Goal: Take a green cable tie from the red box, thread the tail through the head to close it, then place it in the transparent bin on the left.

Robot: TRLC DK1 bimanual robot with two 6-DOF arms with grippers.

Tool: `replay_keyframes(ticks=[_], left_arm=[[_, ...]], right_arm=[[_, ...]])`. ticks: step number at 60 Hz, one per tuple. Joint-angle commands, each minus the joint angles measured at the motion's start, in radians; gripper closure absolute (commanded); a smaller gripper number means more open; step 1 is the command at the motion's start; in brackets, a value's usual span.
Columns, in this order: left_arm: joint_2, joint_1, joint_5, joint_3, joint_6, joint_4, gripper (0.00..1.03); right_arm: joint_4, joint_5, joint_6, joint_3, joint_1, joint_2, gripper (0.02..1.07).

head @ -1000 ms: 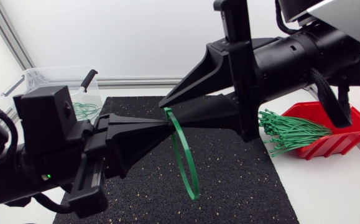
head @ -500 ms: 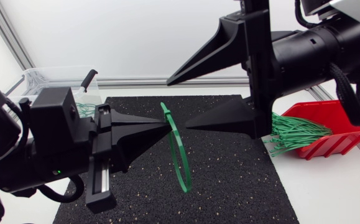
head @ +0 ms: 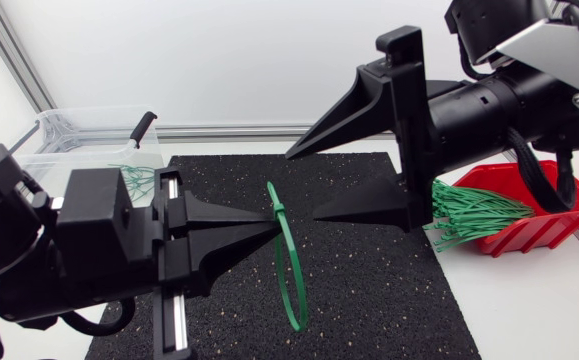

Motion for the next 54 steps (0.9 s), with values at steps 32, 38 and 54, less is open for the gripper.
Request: replay_keyframes(ticks=[32, 38, 54], left_arm=[[-0.018, -0.039, 0.009, -0.039, 0.028, 0.056, 1.0], [-0.018, -0.042, 0.01, -0.042, 0.031, 0.055, 1.0], [-0.007, -0.056, 0.01, -0.05, 0.045, 0.055, 1.0]], right_arm=[[-0.006, -0.144, -0.251, 0.004, -0.021, 0.126, 0.62], [-0.001, -0.146, -0.251, 0.015, -0.013, 0.13, 0.62], [0.002, -0.144, -0.251, 0.02, -0.004, 0.128, 0.7]])
